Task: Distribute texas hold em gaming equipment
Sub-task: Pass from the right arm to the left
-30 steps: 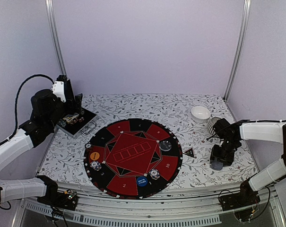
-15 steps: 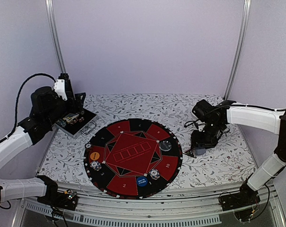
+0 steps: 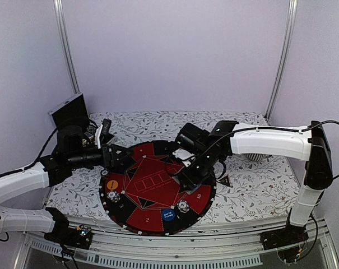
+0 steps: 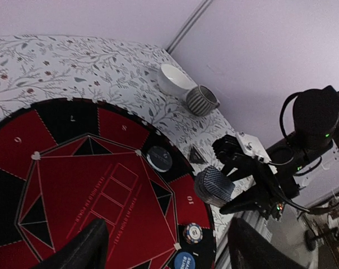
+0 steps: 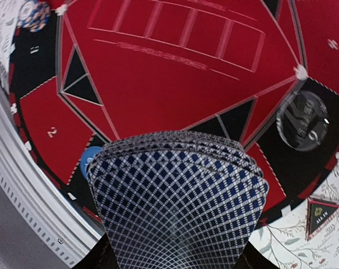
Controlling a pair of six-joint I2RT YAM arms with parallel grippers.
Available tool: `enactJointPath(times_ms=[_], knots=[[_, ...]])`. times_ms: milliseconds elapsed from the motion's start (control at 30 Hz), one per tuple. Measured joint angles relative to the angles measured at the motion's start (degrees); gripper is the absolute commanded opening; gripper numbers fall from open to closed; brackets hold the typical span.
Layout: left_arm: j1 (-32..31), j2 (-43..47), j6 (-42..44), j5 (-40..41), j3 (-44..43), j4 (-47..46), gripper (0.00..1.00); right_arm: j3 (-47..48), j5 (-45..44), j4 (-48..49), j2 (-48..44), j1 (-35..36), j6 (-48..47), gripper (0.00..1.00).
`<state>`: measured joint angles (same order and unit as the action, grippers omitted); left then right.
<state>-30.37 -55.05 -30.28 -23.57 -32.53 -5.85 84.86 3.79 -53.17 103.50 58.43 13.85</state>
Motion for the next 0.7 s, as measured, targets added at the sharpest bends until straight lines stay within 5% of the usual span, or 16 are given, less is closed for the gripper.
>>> enactJointPath(times_ms=[300, 467, 700], knots=[[-2.62, -7.93, -11.37, -14.23, 10.34, -16.22, 0.73, 9.46, -0.33, 2.69, 5.81, 10.36, -7.82, 0.38], [-4.7, -10.16, -12.31, -17.0, 9.99, -18.56, 0.81, 12.5, -0.22, 4.39, 8.0, 12.2, -10.99, 0.38], [-8.22, -13.25, -10.54, -18.91, 9.77, -18.84, 0.79, 15.06, -0.52, 5.09, 8.92, 12.33, -13.86, 0.39]])
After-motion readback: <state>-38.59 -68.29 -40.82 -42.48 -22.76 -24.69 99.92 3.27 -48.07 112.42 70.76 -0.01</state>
